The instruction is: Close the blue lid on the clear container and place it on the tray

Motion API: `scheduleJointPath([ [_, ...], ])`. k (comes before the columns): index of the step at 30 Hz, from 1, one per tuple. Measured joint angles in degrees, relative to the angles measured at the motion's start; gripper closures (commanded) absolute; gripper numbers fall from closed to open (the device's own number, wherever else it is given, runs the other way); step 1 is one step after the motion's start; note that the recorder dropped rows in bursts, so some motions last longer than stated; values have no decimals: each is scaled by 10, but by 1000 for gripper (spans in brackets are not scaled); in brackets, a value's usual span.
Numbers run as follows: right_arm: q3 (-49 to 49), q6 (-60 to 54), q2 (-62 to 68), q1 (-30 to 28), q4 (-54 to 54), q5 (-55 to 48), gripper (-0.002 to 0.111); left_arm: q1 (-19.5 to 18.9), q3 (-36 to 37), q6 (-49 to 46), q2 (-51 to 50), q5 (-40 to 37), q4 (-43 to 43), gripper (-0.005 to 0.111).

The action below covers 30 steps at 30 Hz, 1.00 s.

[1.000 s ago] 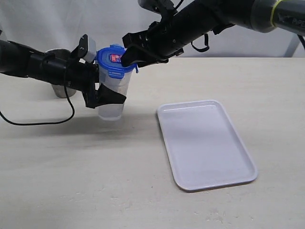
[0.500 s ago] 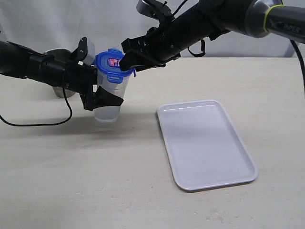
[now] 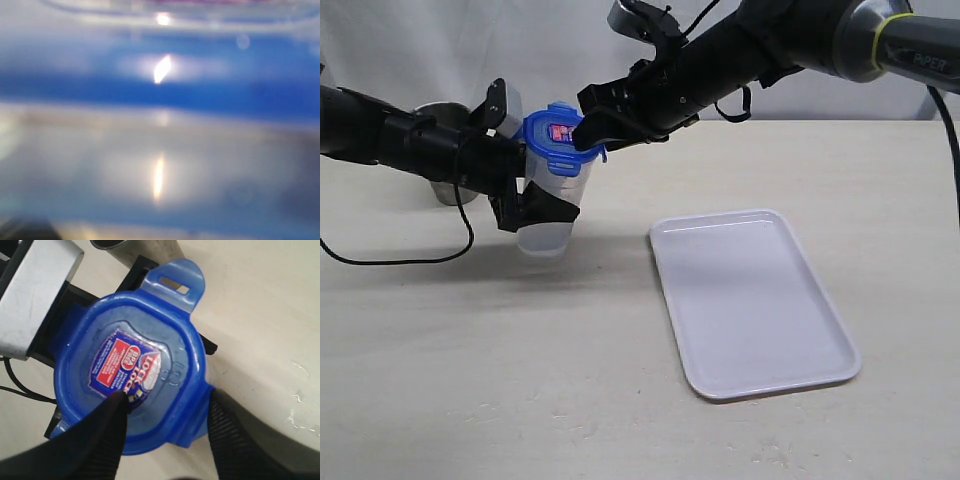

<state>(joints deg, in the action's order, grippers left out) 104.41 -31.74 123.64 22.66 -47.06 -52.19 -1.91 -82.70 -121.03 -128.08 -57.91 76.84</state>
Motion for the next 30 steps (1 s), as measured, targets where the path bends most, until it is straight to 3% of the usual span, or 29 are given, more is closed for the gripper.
scheduleJointPath([
  [19,0,-58,24,-7,-102,-3,62,-5,4,0,0,-25,21,107],
  [30,36,-101,-3,-4,4,-29,62,2,4,0,0,-46,50,107],
])
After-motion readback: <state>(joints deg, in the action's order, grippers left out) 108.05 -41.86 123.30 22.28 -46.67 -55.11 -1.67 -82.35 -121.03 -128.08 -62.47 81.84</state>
